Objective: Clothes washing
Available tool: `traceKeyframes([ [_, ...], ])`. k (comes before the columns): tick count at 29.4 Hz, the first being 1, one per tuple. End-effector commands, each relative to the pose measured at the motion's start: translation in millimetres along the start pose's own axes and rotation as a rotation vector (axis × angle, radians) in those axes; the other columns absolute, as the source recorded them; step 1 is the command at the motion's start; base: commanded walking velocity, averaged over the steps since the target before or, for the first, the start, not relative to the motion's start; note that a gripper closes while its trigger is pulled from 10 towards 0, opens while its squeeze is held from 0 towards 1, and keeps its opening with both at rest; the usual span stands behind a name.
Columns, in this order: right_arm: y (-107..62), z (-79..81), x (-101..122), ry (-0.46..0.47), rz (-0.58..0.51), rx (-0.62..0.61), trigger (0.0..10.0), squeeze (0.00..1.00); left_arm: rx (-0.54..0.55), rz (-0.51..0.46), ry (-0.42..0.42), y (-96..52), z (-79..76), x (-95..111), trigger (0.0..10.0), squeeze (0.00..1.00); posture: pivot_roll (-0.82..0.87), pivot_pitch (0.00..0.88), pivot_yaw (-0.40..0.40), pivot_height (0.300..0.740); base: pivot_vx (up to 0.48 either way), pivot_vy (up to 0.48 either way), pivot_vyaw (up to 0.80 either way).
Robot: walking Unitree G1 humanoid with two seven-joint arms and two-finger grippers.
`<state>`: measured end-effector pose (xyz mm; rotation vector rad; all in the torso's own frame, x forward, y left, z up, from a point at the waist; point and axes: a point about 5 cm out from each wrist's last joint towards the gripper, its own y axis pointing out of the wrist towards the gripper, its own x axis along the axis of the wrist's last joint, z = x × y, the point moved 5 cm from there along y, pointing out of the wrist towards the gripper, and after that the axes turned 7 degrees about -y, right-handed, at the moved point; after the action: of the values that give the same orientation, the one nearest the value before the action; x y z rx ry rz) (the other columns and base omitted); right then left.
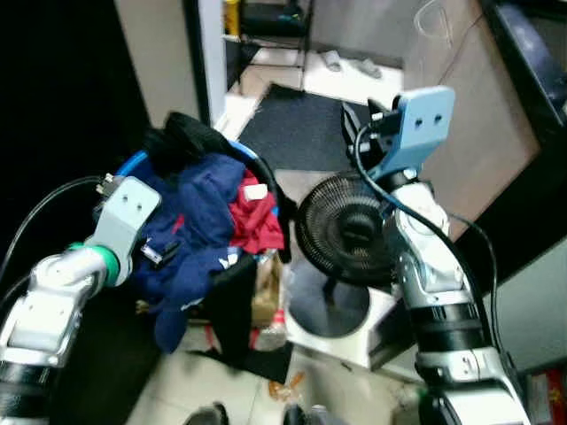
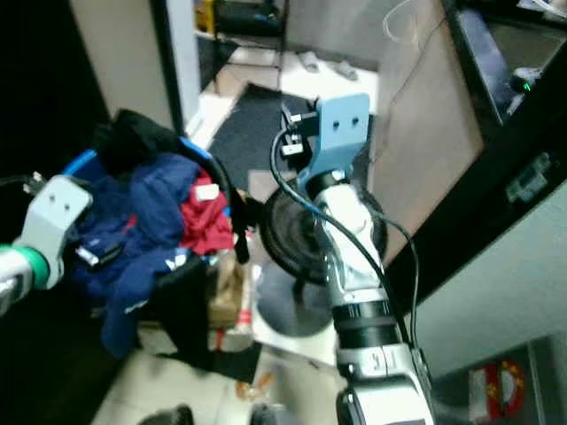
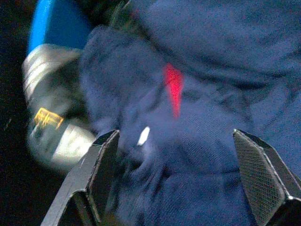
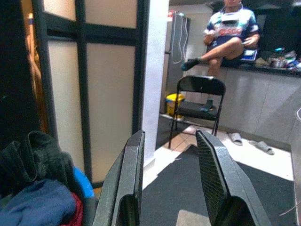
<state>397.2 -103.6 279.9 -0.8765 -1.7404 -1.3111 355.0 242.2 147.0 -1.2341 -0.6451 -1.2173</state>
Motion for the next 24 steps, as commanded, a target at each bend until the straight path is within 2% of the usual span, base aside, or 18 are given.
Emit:
traceKeyframes([
  [1, 0.1, -4.4, 0, -0.009, -0.001, -0.011, 10.0, 0.00, 0.021, -0.015, 0.003, 0.6, 3.5, 4, 10.0, 0.00, 0.09, 0.091, -0.019, 0.740, 0.000, 0.000, 0.00],
  [7, 0.1, -5.0, 0, -0.009, -0.001, -0.014, 10.0, 0.00, 0.032, 0.011, 0.011, -0.4, 5.5, 4, 10.0, 0.00, 0.09, 0.092, -0.017, 0.740, 0.000, 0.000, 0.00],
  [10, 0.2, -5.1, 0, -0.008, -0.003, -0.015, 10.0, 0.00, 0.014, -0.003, -0.021, 0.8, 1.5, 8, 10.0, 0.00, 0.09, 0.094, -0.019, 0.740, 0.000, 0.000, 0.00],
  [13, 0.6, -5.4, 0, -0.009, -0.005, -0.016, 10.0, 0.00, -0.032, -0.094, -0.075, 1.2, -4.8, 32, 10.0, 0.00, 0.08, 0.094, -0.019, 0.740, 0.000, 0.000, 0.00],
  [15, 0.7, -5.6, 0, -0.009, -0.005, -0.016, 10.0, 0.00, -0.048, -0.113, -0.077, 0.6, -7.1, 38, 10.0, 0.00, 0.08, 0.094, -0.019, 0.740, 0.000, 0.000, 0.00],
  [16, 0.8, -5.6, 0, -0.009, -0.005, -0.017, 10.0, 0.00, -0.060, -0.124, -0.043, 0.1, -9.8, 43, 10.0, 0.00, 0.09, 0.094, -0.019, 0.740, 0.000, 0.000, 0.00],
  [18, 0.8, -5.6, 0, -0.009, -0.005, -0.017, 10.0, 0.00, -0.060, -0.124, -0.043, 0.1, -9.8, 43, 10.0, 0.00, 0.09, 0.094, -0.019, 0.740, 0.000, 0.000, 0.00],
  [21, 1.0, -5.3, -1, -0.009, -0.005, -0.017, 10.0, 0.00, -0.115, -0.195, -0.022, -3.2, -23.4, 67, 10.0, 0.00, 0.09, 0.094, -0.019, 0.740, 0.000, 0.000, 0.00],
  [24, 1.0, -5.3, -1, -0.008, -0.005, -0.018, 10.0, 0.00, -0.136, -0.234, -0.024, -5.1, -29.7, 79, 10.0, 0.00, 0.09, 0.094, -0.019, 0.740, 0.000, 0.000, 0.00],
])
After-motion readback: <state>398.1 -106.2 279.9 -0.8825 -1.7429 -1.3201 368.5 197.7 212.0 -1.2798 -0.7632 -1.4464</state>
